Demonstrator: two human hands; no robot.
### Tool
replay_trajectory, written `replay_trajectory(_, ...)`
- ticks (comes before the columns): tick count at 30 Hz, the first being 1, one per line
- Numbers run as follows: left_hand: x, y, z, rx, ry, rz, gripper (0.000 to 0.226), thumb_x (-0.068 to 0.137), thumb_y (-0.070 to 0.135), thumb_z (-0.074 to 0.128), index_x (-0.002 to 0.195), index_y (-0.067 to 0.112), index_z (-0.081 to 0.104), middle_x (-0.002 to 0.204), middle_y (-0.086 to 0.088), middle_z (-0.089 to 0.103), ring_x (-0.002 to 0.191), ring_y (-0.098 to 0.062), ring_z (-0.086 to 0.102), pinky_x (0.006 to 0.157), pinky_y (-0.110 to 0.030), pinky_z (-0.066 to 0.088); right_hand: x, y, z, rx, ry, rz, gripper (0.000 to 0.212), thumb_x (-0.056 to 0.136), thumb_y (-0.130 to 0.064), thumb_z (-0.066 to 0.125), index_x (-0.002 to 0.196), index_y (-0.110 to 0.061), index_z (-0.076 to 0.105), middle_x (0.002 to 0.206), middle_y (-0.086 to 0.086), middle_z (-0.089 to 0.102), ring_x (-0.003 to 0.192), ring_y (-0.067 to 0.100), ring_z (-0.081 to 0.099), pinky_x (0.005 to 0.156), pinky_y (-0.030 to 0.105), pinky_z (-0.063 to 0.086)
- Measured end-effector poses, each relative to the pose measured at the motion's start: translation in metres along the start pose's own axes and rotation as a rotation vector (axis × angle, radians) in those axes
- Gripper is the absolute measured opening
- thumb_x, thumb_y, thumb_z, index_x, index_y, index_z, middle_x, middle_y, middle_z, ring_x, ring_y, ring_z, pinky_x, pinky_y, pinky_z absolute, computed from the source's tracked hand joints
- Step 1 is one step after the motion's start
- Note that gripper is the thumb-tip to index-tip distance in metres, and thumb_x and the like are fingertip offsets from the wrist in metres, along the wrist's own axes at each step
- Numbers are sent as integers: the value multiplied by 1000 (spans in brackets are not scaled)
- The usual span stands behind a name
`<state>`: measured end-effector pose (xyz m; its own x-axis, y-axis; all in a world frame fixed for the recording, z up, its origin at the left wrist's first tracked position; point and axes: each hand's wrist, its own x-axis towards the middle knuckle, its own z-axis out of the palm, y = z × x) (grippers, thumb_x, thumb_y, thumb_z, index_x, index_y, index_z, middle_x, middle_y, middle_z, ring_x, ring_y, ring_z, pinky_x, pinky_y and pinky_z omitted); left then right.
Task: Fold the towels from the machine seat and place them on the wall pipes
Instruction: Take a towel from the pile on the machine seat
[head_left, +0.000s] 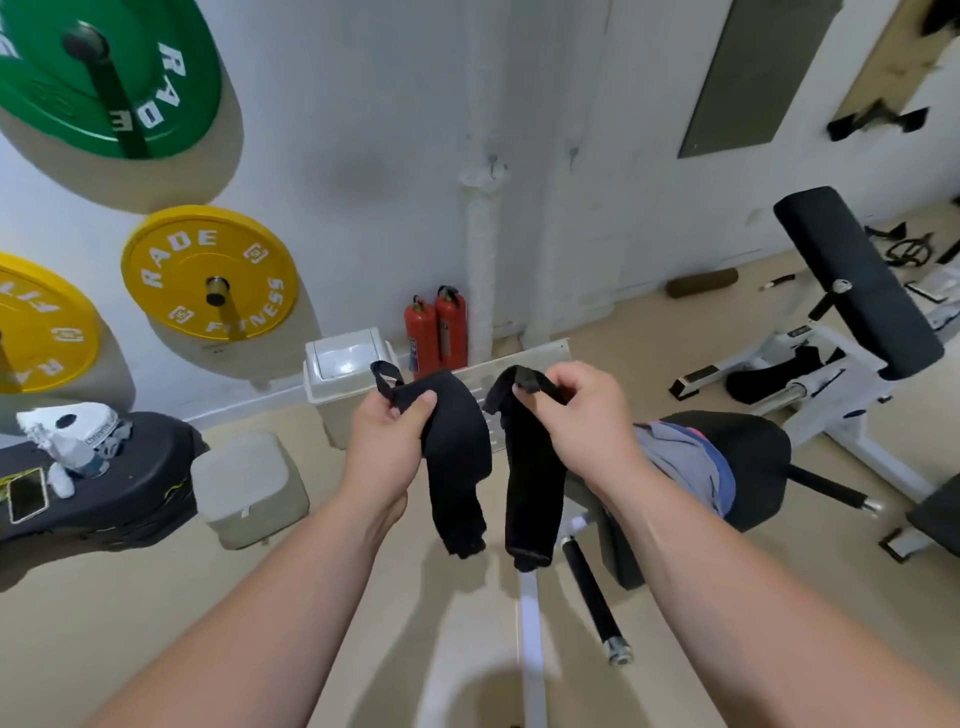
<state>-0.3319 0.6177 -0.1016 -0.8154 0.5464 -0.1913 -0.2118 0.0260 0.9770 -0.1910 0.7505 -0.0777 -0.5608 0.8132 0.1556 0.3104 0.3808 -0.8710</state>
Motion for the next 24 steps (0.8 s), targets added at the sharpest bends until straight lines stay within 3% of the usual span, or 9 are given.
replay_trajectory(3,17,18,-33,19,-17,60,12,101,18,58,107,13,67,93,-4,76,81,-13,73,67,-24,57,-8,-38,47,44,-30,5,41,91,-28,72,59,-23,46,54,-10,40,56,8,36,56,31,31)
replay_trajectory(6,36,34,-64,136,45,152,10,100,25,58,91,23,64,88,-2,72,81,-22,67,70,-35,52,-10,-69,86,-34,164,38,40,89,-27,71,63,-22,41,56,-9,39,53,8,34,54,27,31)
replay_trajectory(9,45,45,-88,179,57,185,18,97,31,59,83,20,57,82,-8,66,77,-30,62,69,-42,52,-9,-93,117,-38,346,69,36,88,-23,67,66,-20,39,57,-7,39,53,10,33,56,32,35)
replay_trajectory(11,47,52,-99,167,37,185,19,96,30,61,86,14,59,81,-12,66,74,-34,61,67,-45,53,-8,-108,142,-18,348,22,31,88,-19,67,69,-21,43,57,-7,42,53,11,37,57,31,37)
replay_trajectory(13,50,60,-110,51,-3,163,12,97,19,62,88,12,66,79,-9,71,72,-26,64,68,-39,52,-9,-119,167,3,261,-74,23,87,-16,70,75,-24,52,59,-5,47,56,10,43,59,27,39)
replay_trajectory(16,62,71,-123,-100,-73,107,18,99,11,59,89,12,73,85,-15,77,80,-30,72,78,-43,58,-5,-125,196,13,154,-206,11,87,-15,73,87,-25,67,68,-6,59,68,10,55,67,24,45)
replay_trajectory(18,73,75,-129,-134,-66,73,20,100,9,56,87,8,72,83,-17,74,77,-28,69,74,-40,56,4,-123,208,4,181,-272,7,86,-16,74,89,-22,74,76,-6,64,76,9,58,72,25,47)
replay_trajectory(20,85,76,-132,-128,-59,43,21,101,11,54,89,4,70,83,-19,71,77,-27,65,71,-40,54,13,-119,218,9,223,-319,3,84,-18,76,86,-20,76,84,-9,60,85,12,58,80,26,45)
replay_trajectory(24,111,74,-128,-90,-90,14,26,103,10,47,101,1,71,102,-22,75,98,-34,73,91,-48,56,38,-112,233,71,229,-280,4,82,-25,76,83,-28,77,106,-22,46,111,23,53,99,30,43)
